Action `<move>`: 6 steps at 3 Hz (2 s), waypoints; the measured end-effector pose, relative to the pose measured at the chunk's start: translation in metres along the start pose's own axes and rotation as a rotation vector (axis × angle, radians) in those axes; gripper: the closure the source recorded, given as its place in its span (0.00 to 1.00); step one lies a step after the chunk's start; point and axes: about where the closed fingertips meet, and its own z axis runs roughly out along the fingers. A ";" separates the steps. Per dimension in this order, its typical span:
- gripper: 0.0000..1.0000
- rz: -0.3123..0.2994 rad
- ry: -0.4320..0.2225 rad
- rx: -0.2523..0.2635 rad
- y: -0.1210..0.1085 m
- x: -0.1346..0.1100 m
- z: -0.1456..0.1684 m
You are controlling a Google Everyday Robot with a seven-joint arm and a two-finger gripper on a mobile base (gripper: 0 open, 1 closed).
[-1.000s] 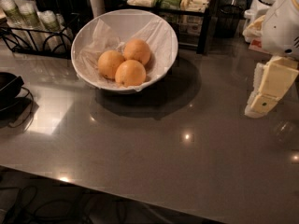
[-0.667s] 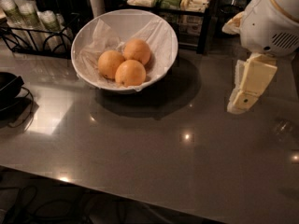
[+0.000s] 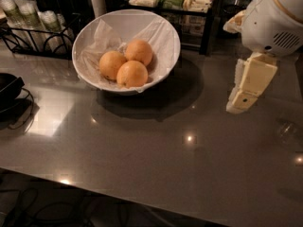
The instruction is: Pick orange from white bowl
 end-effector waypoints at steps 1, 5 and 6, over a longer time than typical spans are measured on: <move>0.00 -0.044 -0.095 0.011 -0.015 -0.041 0.017; 0.00 -0.111 -0.281 0.023 -0.051 -0.128 0.052; 0.00 -0.145 -0.327 -0.010 -0.064 -0.173 0.073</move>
Offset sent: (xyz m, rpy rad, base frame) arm 0.0739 0.1222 0.0133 0.2280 -0.0987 0.2093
